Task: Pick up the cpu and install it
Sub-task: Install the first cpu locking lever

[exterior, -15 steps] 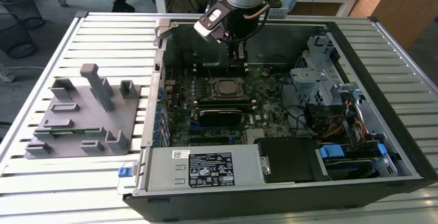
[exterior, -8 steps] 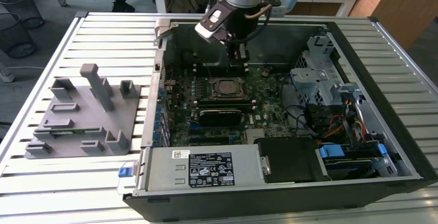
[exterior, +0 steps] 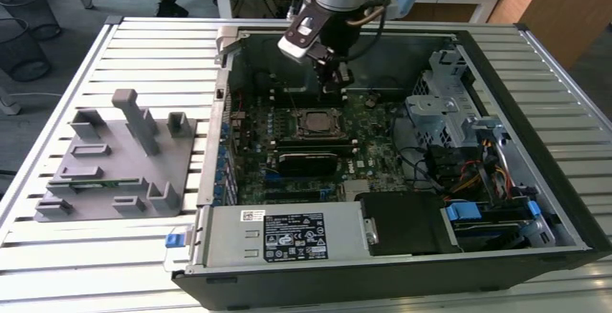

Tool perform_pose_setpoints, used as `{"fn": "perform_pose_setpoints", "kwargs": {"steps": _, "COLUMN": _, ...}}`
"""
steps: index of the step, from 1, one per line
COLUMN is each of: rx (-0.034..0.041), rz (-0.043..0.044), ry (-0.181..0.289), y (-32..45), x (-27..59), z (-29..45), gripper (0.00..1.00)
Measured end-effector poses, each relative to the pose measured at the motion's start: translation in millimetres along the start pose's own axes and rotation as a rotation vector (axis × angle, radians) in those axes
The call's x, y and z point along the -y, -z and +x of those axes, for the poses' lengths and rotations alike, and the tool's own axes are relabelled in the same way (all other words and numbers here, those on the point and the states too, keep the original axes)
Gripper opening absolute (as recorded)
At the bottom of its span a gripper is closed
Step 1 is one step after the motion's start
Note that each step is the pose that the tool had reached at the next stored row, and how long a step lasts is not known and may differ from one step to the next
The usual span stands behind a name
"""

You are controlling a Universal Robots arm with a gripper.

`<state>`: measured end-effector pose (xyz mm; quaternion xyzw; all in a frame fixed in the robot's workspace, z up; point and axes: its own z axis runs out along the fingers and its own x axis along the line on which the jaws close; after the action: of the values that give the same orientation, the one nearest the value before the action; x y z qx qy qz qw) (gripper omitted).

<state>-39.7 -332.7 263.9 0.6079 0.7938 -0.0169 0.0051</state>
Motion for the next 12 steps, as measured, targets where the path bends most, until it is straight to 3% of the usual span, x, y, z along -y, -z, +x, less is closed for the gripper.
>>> {"fn": "perform_pose_setpoints", "kwargs": {"steps": 12, "rx": 0.0046, "rz": -0.0062, "ry": 0.22, "y": -0.8, "x": 0.0, "z": 0.0, "gripper": 0.11}}
